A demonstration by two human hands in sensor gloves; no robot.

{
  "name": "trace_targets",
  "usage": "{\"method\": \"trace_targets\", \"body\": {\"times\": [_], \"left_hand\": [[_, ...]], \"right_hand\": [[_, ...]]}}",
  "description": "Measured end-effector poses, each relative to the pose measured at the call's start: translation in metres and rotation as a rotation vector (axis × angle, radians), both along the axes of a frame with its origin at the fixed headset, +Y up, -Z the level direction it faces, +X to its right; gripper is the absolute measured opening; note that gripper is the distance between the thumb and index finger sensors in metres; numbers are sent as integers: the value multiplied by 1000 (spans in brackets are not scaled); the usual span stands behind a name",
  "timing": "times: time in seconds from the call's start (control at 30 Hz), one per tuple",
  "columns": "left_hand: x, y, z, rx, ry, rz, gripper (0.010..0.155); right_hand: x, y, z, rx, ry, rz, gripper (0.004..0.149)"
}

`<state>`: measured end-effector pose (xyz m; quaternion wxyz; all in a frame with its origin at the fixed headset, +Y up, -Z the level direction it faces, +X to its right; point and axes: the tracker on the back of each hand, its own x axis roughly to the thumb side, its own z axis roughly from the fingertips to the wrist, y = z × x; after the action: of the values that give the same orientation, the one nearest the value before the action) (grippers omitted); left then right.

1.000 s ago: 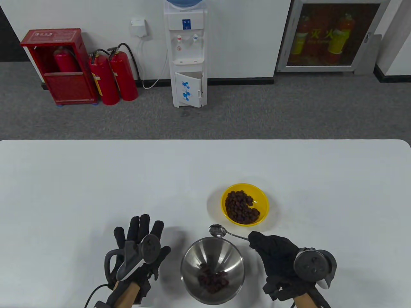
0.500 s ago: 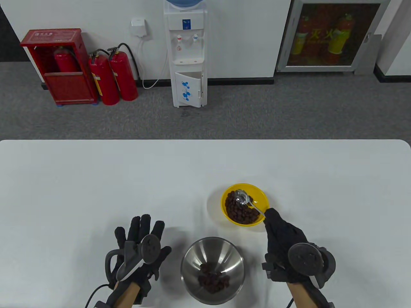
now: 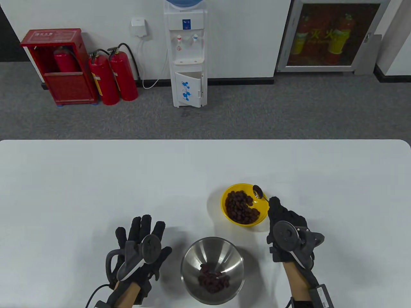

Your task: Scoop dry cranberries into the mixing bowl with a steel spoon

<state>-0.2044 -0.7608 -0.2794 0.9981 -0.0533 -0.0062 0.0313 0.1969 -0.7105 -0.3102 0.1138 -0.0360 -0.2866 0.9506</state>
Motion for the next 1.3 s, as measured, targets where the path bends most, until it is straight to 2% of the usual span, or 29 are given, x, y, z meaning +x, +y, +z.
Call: {"method": "trace_targets", "body": {"times": [0.07,0.17,0.23,0.3,0.37,0.43,0.5,0.6,0.77,0.9,1.17,1.3], "left_hand": [[0,0,0,2,0,0,79],[0,0,0,2,1,0,78],[0,0,0,1,1,-3,78],[0,0,0,0,0,-3,78],[0,0,0,2,-2,-3,79],[1,0,0,2,-3,-4,78],[1,0,0,1,-2,-6,78],[1,0,0,-2,-2,-7,78],[1,0,-1,3,-3,-3,78],[1,0,0,0,-5,-6,78],[1,0,0,3,-4,-4,78],[1,0,0,2,-4,-5,78]], "right_hand": [[4,-8,-1,-11,-19,11,41],[11,-19,-4,-37,-25,-67,41],[15,-26,-8,-133,-26,-141,40],[21,-32,-12,-267,-4,-308,41],[30,-40,-15,-409,13,-674,41],[32,-52,-16,-477,57,-1007,41],[32,-58,-15,-508,53,-1058,43],[32,-58,-15,-505,34,-1000,43],[33,-63,-15,-517,47,-1053,43],[35,-71,-15,-549,50,-1180,43],[42,-78,-13,-554,32,-1291,43],[48,-82,-9,-543,40,-1400,43]]}}
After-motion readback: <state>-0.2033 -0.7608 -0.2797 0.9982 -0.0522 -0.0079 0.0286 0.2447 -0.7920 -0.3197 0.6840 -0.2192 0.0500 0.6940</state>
